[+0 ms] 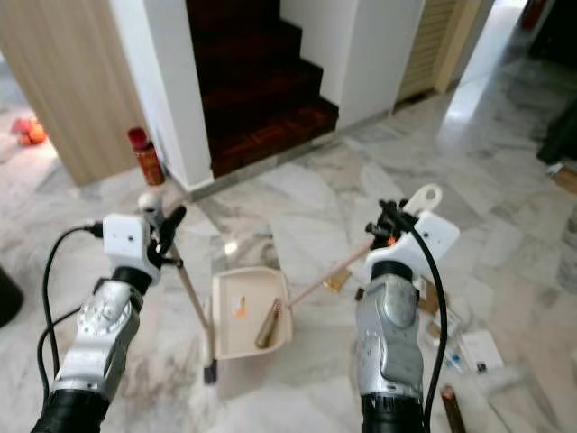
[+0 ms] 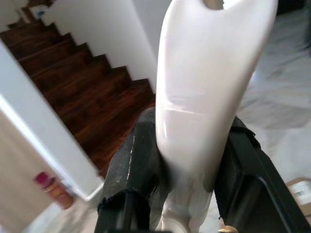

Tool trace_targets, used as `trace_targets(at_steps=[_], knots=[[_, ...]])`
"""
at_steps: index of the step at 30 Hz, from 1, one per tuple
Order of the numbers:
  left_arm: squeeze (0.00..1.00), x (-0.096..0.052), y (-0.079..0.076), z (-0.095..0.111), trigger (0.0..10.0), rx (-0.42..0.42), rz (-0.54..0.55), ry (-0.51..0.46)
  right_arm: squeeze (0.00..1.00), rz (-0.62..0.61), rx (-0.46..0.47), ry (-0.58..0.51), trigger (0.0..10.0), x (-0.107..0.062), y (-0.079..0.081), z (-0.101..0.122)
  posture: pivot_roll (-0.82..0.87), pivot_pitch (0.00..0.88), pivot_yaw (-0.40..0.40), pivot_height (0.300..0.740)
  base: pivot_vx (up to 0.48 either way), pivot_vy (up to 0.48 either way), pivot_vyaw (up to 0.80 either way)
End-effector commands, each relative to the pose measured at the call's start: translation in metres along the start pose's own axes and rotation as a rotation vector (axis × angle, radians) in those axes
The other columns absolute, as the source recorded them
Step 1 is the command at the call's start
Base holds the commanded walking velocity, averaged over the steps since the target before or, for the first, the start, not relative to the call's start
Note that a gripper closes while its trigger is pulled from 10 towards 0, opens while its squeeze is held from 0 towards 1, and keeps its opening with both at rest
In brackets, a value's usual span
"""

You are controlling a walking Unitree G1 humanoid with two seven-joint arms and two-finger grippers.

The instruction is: Sweep floor

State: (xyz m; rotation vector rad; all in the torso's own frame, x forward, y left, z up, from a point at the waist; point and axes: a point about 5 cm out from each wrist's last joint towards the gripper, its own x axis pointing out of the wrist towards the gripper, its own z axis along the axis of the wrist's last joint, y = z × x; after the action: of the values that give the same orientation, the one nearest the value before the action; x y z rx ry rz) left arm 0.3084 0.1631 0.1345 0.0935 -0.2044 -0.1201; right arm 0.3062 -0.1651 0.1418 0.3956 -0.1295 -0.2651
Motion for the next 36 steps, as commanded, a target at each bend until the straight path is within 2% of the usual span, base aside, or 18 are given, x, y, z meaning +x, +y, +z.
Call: trace_targets(at_steps=[1, 22, 27, 36], knots=[[0.0, 0.0057, -0.0046, 0.0154, 10.0, -0.006, -0.014, -0.07, 0.0, 0.035, 0.068, -0.028, 10.0, 0.0011, 0.0098, 0.0085, -0.03, 0.033, -0.003, 0.74, 0.0, 0.244, 0.0], [0.0, 0.0056, -0.0054, 0.0153, 10.0, -0.01, -0.018, -0.066, 0.0, 0.077, 0.034, -0.044, 10.0, -0.0008, 0.0164, 0.0114, -0.03, 0.037, -0.002, 0.74, 0.0, 0.023, 0.0], [0.0, 0.0057, -0.0057, 0.0152, 10.0, -0.014, -0.018, -0.065, 0.0, 0.076, 0.033, -0.045, 10.0, -0.0007, 0.0161, 0.0115, -0.03, 0.037, -0.002, 0.74, 0.0, 0.0, 0.48], [0.0, 0.0056, -0.0064, 0.0139, 10.0, -0.018, -0.019, -0.06, 0.0, 0.078, 0.038, -0.037, 10.0, -0.0007, 0.0156, 0.0107, -0.03, 0.026, -0.003, 0.74, 0.0, 0.265, 0.1]])
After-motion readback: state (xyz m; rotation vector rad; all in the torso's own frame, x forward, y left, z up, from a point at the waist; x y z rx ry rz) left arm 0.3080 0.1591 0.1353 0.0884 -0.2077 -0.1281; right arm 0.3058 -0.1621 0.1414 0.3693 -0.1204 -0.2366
